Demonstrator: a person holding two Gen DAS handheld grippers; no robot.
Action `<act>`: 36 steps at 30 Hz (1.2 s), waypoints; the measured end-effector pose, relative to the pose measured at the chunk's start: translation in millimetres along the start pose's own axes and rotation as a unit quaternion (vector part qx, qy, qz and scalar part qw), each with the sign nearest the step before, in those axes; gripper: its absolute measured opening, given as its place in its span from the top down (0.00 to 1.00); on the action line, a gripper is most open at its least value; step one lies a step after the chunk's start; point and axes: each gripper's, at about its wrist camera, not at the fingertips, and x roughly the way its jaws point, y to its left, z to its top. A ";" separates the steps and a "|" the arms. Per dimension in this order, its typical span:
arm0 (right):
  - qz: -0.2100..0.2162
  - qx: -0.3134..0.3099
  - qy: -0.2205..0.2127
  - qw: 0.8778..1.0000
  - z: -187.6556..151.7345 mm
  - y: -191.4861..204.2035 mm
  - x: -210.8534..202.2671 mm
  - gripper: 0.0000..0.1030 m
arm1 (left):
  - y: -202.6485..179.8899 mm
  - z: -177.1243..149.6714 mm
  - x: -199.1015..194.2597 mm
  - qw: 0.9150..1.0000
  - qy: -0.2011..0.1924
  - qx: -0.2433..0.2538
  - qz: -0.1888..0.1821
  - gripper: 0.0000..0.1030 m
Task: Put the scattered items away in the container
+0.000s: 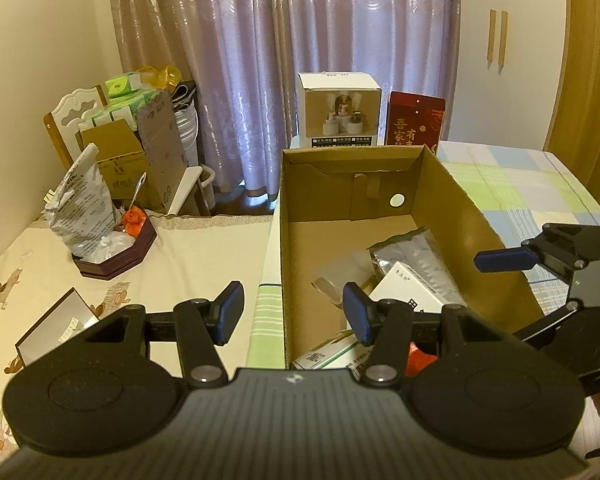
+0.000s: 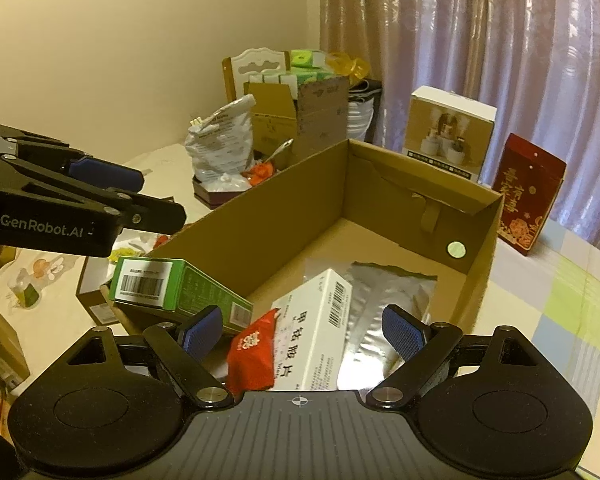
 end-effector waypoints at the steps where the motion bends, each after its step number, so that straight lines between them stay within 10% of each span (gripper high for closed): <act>1: -0.001 0.001 0.000 1.000 -0.3 -1.0 -1.5 0.11 | -0.3 -0.1 -0.3 1.000 0.000 0.000 0.000 0.51; 36: -0.047 0.070 0.002 0.996 -32.8 0.5 -122.2 0.11 | -29.9 -49.7 -87.2 1.000 0.019 0.012 0.004 0.40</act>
